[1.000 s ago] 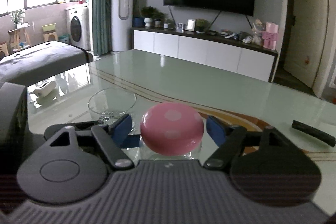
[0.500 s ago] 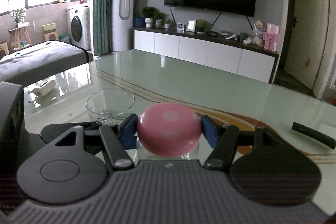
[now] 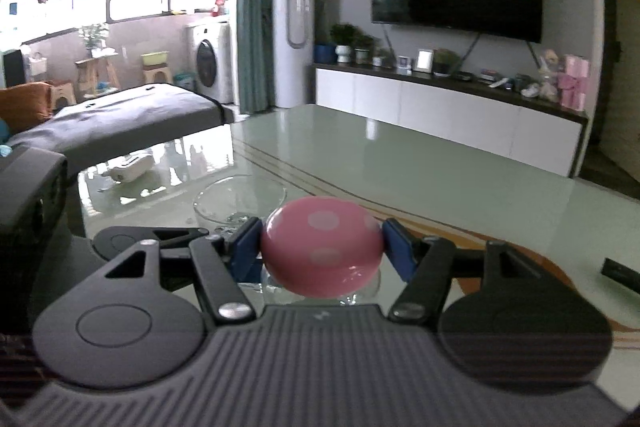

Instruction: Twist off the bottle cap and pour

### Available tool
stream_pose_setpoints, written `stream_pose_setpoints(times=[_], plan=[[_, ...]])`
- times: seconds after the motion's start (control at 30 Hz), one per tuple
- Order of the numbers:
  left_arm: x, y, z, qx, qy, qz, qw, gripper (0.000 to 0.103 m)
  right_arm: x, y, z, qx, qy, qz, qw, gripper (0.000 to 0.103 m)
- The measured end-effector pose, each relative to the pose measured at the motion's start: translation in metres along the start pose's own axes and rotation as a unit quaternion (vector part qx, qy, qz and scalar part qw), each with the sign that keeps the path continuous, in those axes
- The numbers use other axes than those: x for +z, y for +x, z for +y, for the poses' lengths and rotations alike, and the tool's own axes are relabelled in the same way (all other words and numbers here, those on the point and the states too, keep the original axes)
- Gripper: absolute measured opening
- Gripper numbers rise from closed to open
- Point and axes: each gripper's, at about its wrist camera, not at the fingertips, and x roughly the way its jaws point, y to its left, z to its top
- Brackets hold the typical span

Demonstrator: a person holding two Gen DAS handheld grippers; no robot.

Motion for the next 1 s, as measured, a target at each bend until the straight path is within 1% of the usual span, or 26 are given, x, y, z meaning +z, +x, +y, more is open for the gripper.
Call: stream_pose_setpoints(times=[0.4,0.67,0.77,0.87,0.93,0.97,1.0], plan=[[0.001,-0.002,0.003,0.004,-0.004,0.000,1.0000,0.073,0.003,-0.006,-0.012,0.051,-0.018,-0.001,0.999,0.066],[0.000,-0.001,0.003,0.003,-0.006,0.001,1.0000,0.073,0.007,-0.007,-0.018,0.070,-0.021,0.004,0.997,0.066],[0.000,-0.002,0.003,0.002,-0.007,0.002,1.0000,0.073,0.009,-0.006,-0.021,0.070,-0.022,0.006,0.997,0.066],[0.001,-0.002,0.003,0.001,-0.008,0.002,1.0000,0.073,0.009,-0.007,-0.018,0.060,-0.021,0.006,0.998,0.067],[0.001,-0.001,0.004,0.000,-0.010,0.002,0.9999,0.074,0.009,-0.009,-0.015,0.050,-0.019,0.003,0.999,0.074],[0.001,-0.001,0.004,-0.001,-0.012,0.002,0.9999,0.075,0.008,-0.009,-0.012,0.045,-0.018,0.001,0.999,0.075],[0.001,-0.002,0.005,-0.002,-0.014,0.001,0.9999,0.079,0.008,-0.011,-0.008,0.035,-0.016,-0.003,0.999,0.077]])
